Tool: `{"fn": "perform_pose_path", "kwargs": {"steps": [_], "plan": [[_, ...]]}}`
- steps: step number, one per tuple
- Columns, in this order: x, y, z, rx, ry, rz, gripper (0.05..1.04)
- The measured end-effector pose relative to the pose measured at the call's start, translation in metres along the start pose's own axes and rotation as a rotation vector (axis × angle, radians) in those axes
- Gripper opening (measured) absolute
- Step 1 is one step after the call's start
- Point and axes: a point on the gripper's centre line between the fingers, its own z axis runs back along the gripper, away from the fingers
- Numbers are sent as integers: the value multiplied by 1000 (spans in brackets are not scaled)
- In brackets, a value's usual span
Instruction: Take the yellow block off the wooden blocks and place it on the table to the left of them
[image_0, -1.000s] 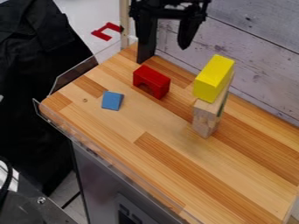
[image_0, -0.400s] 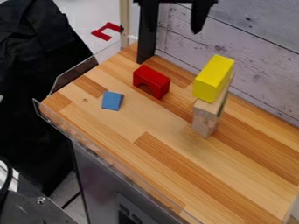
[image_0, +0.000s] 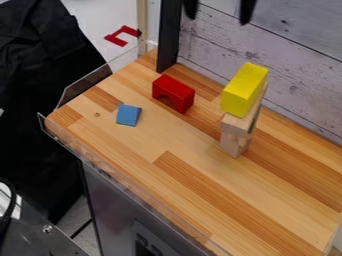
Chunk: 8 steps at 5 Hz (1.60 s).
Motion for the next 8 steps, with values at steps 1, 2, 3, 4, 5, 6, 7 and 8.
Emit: {"fn": "perform_pose_path", "kwargs": {"steps": [1,2,3,4,5,6,7,8], "plan": [[-4,-9,-7,5,64,-150,999],[-9,-19,-12,37,105,-214,999],[-10,-21,-13,40,107,-220,999],[-11,-22,-23,48,137,-204,999],[-14,-27,-27,58,144,-202,999],[-13,-31,-33,64,147,-173,999],[-16,-33,-40,71,159,-148,999],[-16,-33,-50,81,182,-130,999]]}}
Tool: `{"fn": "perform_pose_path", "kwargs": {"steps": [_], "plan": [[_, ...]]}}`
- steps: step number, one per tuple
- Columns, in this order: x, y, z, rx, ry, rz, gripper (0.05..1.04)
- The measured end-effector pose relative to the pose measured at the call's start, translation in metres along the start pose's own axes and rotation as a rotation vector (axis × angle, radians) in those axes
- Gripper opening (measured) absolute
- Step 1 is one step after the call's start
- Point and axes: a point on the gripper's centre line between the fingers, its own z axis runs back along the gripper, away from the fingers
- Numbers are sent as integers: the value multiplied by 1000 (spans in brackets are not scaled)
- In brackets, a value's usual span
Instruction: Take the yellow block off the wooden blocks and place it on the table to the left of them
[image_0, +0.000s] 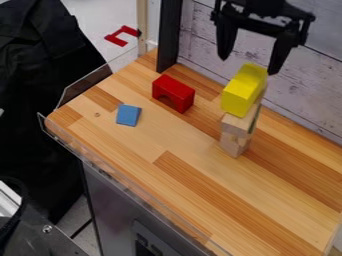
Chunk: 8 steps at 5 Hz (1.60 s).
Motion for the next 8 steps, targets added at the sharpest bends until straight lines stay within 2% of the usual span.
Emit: {"fn": "perform_pose_path", "kwargs": {"steps": [2,3,4,5,7,8], "plan": [[-2,-2,-10,6,24,17,999],[-4,-2,-13,2,33,29,947],[-5,-3,-17,-4,37,44,680],[-6,-4,-18,-2,33,45,519],[-5,-4,-17,15,31,45,519],[6,-5,-6,17,-18,52,519]]}}
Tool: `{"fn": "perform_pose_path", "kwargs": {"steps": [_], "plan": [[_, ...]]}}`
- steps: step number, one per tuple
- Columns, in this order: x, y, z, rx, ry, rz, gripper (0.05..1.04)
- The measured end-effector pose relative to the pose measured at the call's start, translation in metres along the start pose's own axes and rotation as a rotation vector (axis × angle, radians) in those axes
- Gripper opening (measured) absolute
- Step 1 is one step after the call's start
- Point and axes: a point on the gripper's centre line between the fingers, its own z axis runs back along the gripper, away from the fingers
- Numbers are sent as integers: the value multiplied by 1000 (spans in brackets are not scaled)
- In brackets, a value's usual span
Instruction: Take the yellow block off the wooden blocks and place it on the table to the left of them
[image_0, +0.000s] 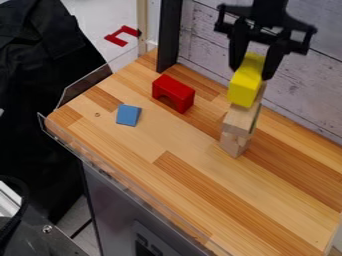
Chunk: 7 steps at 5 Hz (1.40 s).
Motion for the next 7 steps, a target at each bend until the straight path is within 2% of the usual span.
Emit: {"fn": "perform_pose_path", "kwargs": {"steps": [1,3,4,5,6,7], "plan": [[7,4,9,-6,-18,21,519],[13,31,9,-22,7,58,519],[2,64,-12,-1,68,73,519],[2,81,-16,-9,78,36,519],[0,83,-32,-22,135,-42,519],[0,81,-45,-34,164,-107,519]]}}
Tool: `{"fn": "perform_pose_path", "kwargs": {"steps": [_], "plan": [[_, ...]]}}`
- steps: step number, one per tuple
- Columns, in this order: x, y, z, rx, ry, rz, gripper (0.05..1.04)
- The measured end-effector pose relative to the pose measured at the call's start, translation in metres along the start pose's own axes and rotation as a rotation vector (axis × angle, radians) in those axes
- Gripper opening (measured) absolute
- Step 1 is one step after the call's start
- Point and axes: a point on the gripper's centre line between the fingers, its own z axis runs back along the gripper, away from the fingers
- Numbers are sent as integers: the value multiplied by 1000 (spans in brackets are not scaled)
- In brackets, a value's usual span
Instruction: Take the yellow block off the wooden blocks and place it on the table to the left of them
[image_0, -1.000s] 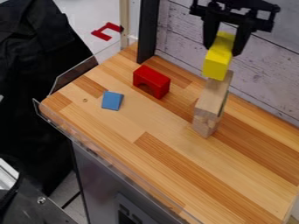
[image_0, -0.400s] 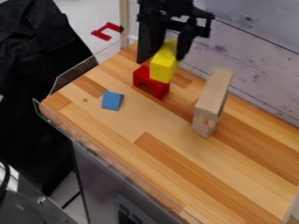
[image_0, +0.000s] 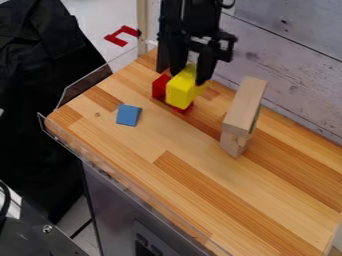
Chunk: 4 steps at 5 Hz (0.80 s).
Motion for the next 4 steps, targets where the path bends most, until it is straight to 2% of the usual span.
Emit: {"fn": "perform_pose_path", "kwargs": {"steps": [1,2,4], "plan": [[-3,-4,-16,-12,3,-94,519],[-4,-7,-28,-22,-1,-119,519],[-10,-7,-48,-14,18,-80,519]]}}
